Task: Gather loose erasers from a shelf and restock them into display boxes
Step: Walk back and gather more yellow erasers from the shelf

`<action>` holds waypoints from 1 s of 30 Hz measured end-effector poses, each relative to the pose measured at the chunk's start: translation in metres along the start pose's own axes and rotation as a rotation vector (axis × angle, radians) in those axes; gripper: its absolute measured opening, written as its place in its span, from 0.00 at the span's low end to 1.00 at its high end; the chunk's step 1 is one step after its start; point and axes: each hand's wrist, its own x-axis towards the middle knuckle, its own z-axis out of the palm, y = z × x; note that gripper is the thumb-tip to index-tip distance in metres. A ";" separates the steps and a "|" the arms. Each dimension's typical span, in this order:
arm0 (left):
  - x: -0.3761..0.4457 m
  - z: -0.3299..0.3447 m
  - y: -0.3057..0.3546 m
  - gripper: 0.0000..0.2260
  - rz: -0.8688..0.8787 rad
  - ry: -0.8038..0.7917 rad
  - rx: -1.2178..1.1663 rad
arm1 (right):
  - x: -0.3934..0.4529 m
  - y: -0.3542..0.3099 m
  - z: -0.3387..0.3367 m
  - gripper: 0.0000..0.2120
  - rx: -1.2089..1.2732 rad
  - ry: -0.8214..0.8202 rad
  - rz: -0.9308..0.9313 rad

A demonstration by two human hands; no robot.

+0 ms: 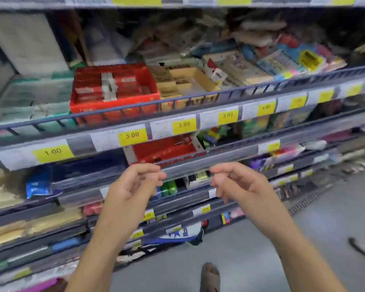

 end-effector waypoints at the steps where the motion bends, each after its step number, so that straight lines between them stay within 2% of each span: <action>1: -0.010 0.008 -0.024 0.05 -0.109 -0.052 -0.031 | -0.019 0.024 -0.001 0.07 0.027 0.047 0.085; 3: -0.034 0.027 -0.074 0.08 -0.320 -0.149 -0.047 | -0.061 0.074 -0.006 0.06 0.043 0.137 0.263; 7: -0.087 0.059 -0.150 0.05 -0.632 -0.286 0.024 | -0.147 0.154 -0.019 0.05 0.029 0.242 0.581; 11: -0.134 0.090 -0.187 0.06 -0.799 -0.399 0.104 | -0.239 0.207 -0.035 0.05 0.031 0.288 0.804; 16: -0.163 0.132 -0.193 0.06 -0.885 -0.507 0.200 | -0.335 0.241 -0.061 0.05 0.058 0.392 0.974; 22: -0.179 0.210 -0.174 0.07 -0.872 -0.582 0.277 | -0.391 0.255 -0.105 0.05 0.107 0.490 1.026; 30: -0.174 0.298 -0.161 0.05 -0.819 -0.680 0.345 | -0.368 0.246 -0.196 0.05 0.139 0.618 0.876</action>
